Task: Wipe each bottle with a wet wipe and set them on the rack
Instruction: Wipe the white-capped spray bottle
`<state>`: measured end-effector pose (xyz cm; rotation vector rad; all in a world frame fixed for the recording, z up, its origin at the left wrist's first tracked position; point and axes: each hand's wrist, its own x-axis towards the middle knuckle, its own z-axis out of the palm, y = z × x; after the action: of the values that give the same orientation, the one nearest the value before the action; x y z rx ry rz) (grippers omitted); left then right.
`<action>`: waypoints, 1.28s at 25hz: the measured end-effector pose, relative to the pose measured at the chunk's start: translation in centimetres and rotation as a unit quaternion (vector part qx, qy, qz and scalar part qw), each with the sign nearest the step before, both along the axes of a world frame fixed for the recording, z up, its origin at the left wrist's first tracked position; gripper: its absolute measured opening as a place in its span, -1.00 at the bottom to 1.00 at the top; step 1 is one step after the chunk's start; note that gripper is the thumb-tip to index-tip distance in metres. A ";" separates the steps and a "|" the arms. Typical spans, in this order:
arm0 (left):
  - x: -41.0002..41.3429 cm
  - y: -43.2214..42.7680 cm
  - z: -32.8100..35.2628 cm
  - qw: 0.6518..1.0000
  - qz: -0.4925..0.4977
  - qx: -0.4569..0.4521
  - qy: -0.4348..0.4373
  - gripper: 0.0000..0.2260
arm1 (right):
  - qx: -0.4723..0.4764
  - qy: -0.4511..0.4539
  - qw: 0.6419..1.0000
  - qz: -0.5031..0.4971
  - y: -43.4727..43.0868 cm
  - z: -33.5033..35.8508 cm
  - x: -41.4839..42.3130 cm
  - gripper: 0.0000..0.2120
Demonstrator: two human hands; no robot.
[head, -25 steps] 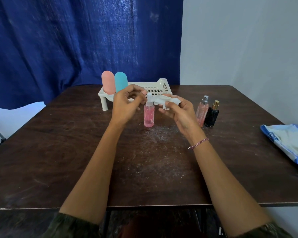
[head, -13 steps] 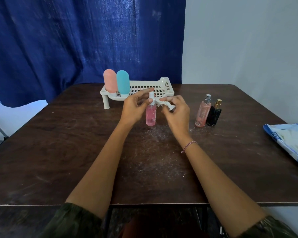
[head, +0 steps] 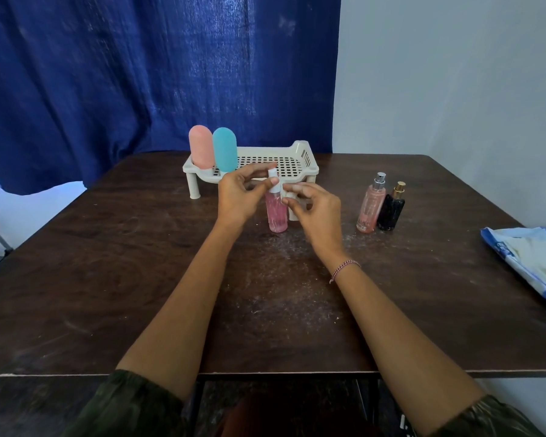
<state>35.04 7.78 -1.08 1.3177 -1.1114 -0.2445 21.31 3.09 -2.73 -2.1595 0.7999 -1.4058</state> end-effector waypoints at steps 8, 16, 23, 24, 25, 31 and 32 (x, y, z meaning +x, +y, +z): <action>-0.1 -0.2 -0.1 1.000 0.009 -0.006 0.019 -0.75 | -0.077 0.027 0.997 -0.013 0.8 -0.3 0.2 -0.79; 0.1 0.0 0.0 0.999 0.011 -0.005 0.042 -0.74 | -0.161 0.108 0.981 0.032 0.9 -0.4 0.3 -0.77; -0.1 0.2 0.1 0.997 -0.014 -0.003 0.075 -0.73 | -0.118 0.077 0.990 0.010 0.2 0.0 -0.3 -0.77; -0.1 0.3 0.1 0.997 -0.014 -0.003 0.072 -0.73 | -0.127 0.076 0.989 0.018 0.4 -0.1 -0.1 -0.78; -0.1 0.3 0.2 0.997 -0.014 -0.003 0.072 -0.73 | -0.138 0.075 0.987 0.025 0.6 -0.1 0.1 -0.79; 0.4 0.2 0.1 0.994 -0.015 0.015 0.107 -0.70 | -0.130 0.099 0.984 0.066 0.8 -0.3 0.3 -0.83; 0.4 0.1 0.1 0.993 -0.017 0.018 0.111 -0.69 | -0.123 0.091 0.986 0.061 0.6 -0.3 0.3 -0.82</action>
<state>35.47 7.93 -0.96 1.2701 -0.9453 -0.4284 21.57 3.73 -3.00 -2.5070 0.5674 -1.3182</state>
